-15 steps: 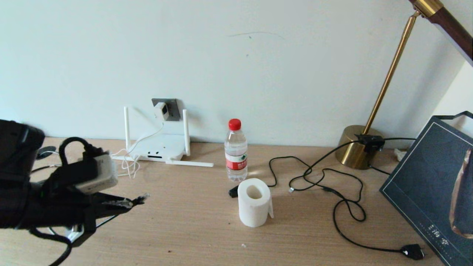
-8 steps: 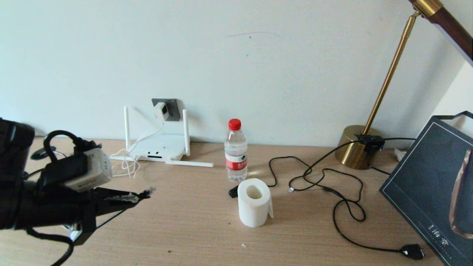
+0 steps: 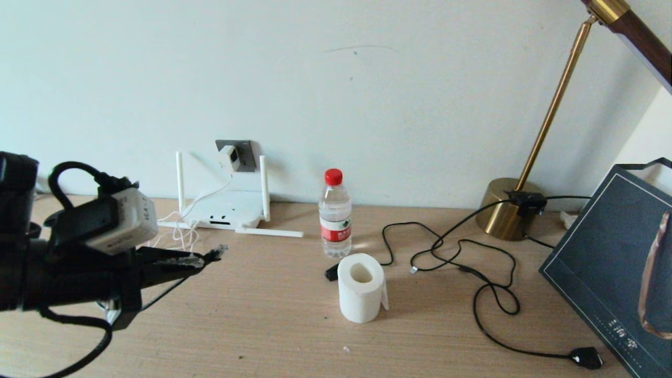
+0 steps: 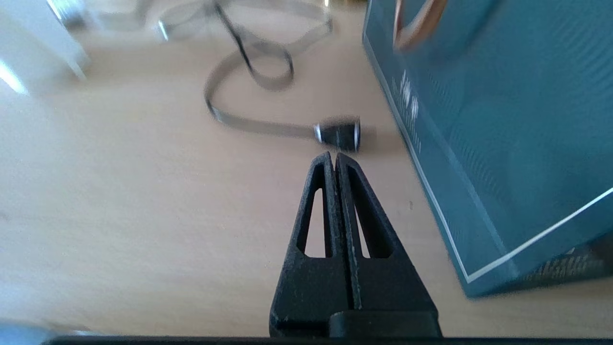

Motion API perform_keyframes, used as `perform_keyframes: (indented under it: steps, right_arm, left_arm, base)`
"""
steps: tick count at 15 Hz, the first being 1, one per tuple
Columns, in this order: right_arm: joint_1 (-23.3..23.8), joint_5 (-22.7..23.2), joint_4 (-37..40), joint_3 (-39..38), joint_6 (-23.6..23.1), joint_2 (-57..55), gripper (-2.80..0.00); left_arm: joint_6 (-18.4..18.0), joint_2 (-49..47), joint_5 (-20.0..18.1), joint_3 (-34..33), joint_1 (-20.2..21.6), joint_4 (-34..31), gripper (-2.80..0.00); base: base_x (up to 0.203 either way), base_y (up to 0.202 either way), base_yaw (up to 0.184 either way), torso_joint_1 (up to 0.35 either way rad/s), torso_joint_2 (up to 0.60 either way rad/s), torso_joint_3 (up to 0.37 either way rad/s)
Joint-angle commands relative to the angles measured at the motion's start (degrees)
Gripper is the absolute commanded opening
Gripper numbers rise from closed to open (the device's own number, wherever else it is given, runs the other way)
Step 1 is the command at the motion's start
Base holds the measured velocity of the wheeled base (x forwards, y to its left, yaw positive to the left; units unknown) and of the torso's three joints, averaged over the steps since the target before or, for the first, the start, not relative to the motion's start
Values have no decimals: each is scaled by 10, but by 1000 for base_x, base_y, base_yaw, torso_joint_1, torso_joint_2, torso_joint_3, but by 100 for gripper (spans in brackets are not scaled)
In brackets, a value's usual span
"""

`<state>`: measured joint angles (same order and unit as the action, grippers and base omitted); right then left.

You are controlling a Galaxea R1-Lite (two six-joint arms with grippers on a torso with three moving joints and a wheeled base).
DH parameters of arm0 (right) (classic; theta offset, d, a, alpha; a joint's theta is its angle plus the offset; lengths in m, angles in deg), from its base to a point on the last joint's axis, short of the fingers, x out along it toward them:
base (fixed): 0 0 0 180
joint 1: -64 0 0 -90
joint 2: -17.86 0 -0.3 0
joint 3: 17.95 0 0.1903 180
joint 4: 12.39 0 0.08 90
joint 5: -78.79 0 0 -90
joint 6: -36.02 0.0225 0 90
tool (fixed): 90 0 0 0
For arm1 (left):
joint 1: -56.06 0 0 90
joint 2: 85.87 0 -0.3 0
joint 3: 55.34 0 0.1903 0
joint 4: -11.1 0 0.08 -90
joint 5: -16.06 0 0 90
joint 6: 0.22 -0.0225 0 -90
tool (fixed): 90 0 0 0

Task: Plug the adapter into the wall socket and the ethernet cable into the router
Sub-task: Pick up cable, then hand it to the other hand

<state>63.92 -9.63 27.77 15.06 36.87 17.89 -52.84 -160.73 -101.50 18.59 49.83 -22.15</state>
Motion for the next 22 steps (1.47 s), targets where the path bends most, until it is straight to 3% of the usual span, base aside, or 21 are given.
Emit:
perform_keyframes:
  steps: [1,9,18,22]
  right_arm:
    - [0,5,1,32,14,-2,-280]
    - [-2,62,-7,141,43,-148,-280]
    - [-2,114,-180,170,52,-367,-280]
    - [-4,145,-196,223,61,-453,-280]
  left_arm:
    - [-3,2,-1,6,-5,-1,-280]
    - [-4,10,0,20,-17,0,-280]
    - [-6,1,5,39,-54,3,-280]
    - [-6,0,16,42,-64,6,-280]
  base:
    - [0,0,0,0,0,0]
    - [0,0,0,0,0,0]
    - [0,0,0,0,0,0]
    - [0,0,0,0,0,0]
